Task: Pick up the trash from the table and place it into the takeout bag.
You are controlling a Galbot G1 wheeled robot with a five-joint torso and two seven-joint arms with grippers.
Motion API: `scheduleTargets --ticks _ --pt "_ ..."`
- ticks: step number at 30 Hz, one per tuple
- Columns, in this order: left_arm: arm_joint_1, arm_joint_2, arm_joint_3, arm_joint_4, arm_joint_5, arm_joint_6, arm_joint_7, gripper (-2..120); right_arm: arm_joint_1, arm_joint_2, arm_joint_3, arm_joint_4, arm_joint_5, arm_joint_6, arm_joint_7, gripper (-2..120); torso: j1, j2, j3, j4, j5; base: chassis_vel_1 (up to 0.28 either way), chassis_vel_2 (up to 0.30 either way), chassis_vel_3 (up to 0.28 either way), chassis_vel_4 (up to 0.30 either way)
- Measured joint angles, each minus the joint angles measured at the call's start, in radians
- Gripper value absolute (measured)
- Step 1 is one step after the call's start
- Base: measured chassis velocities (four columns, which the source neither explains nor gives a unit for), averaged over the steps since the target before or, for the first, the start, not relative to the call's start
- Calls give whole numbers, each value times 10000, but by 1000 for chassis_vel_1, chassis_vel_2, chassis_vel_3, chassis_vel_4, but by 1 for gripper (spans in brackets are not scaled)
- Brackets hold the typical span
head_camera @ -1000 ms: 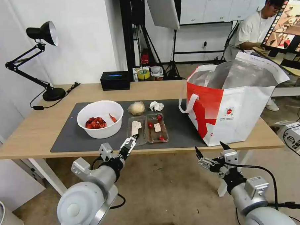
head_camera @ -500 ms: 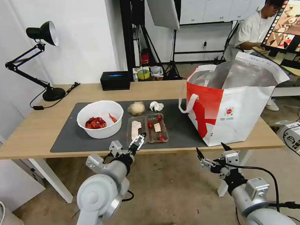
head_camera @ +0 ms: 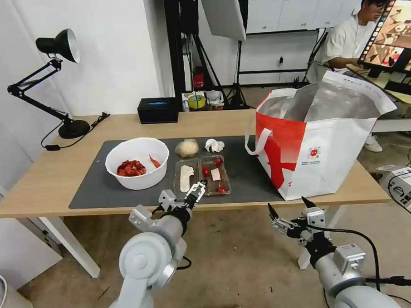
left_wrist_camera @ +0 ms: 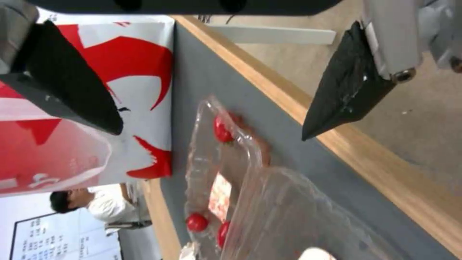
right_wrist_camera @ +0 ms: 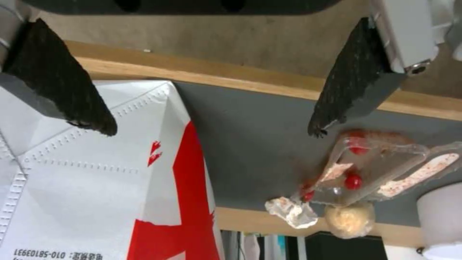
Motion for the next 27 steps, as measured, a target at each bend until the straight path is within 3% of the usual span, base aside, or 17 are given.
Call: scheduleTargets --ticks 27 --pt "-650 -7 24 913 128 -264 -4 100 38 196 -53 -236 -59 29 -3 100 0 0 0 0 -1 0 0 0 0"
